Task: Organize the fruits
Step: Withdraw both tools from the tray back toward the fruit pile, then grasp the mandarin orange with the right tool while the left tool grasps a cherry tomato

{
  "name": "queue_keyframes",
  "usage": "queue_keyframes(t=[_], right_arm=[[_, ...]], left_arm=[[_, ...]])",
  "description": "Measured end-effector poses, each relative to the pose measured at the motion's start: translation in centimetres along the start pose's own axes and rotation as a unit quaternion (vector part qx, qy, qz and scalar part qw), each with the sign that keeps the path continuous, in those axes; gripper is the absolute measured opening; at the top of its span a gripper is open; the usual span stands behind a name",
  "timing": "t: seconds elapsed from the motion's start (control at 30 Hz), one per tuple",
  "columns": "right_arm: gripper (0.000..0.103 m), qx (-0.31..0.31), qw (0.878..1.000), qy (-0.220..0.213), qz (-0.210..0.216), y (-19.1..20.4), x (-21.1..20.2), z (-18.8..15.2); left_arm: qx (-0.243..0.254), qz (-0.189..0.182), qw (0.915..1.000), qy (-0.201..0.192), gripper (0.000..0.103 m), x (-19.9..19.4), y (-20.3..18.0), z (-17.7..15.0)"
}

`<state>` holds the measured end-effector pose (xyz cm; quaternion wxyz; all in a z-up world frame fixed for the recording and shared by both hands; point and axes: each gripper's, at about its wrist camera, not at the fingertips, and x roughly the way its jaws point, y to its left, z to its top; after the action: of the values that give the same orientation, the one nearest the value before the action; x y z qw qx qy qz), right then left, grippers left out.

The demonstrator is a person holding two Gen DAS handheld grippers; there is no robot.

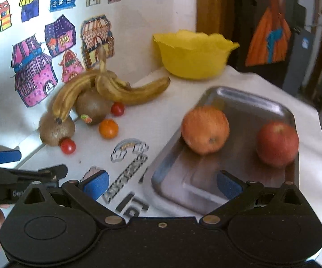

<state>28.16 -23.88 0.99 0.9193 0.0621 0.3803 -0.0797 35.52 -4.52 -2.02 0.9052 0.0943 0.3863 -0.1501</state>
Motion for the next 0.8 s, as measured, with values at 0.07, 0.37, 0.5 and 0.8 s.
queue_keyframes(t=[0.07,0.37,0.5,0.8], right_arm=[[0.102,-0.014,1.000,-0.003,0.015,-0.3,0.7,1.2],[0.102,-0.088,0.990,-0.011,0.114,1.2,5.4,5.9],[0.097,-0.121,0.982,0.001,0.142,2.0,7.2,6.5],[0.087,-0.138,0.976,0.018,0.170,2.3,9.9,6.9]], left_arm=[[-0.001,-0.005,1.0000,0.002,0.102,0.2,-0.2,-0.1],[0.012,-0.001,0.9998,-0.013,0.102,0.7,-1.5,-0.2],[0.015,-0.006,0.9996,-0.022,0.097,1.2,-2.0,0.1],[0.013,-0.016,0.9996,-0.021,0.081,2.0,-2.6,0.0]])
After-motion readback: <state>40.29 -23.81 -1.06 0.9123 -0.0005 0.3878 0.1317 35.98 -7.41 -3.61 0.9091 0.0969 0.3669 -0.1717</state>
